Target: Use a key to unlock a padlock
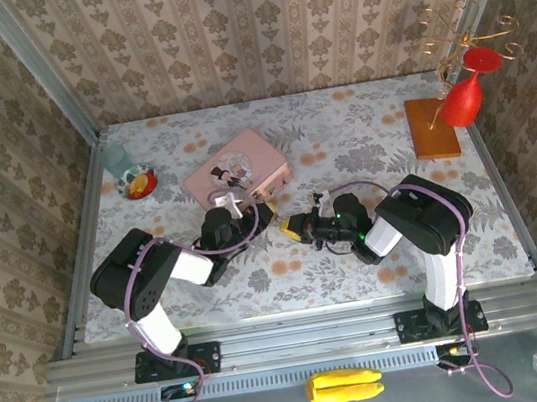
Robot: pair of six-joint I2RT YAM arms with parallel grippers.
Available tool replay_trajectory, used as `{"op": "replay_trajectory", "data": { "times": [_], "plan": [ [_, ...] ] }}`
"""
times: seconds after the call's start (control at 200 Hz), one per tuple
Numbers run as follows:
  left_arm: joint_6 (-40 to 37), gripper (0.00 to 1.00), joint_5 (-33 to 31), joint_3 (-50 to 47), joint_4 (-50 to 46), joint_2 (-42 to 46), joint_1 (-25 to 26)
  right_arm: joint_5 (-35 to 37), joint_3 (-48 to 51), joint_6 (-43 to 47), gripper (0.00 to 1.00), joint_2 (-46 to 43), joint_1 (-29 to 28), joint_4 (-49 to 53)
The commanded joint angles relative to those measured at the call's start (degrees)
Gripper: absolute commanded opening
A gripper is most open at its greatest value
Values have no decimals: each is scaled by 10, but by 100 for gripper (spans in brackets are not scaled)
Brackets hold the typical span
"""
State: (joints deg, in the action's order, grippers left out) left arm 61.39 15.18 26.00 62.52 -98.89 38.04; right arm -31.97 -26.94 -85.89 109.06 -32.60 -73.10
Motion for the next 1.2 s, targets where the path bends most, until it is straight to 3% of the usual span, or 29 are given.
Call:
{"op": "replay_trajectory", "data": {
  "times": [0.0,1.195],
  "plan": [
    [19,0,34,12,82,21,14,1,-9,7,0,-20,8,-18],
    [22,0,33,30,75,17,36,-4,-32,8,0,-12,18,-16]
  ]
}}
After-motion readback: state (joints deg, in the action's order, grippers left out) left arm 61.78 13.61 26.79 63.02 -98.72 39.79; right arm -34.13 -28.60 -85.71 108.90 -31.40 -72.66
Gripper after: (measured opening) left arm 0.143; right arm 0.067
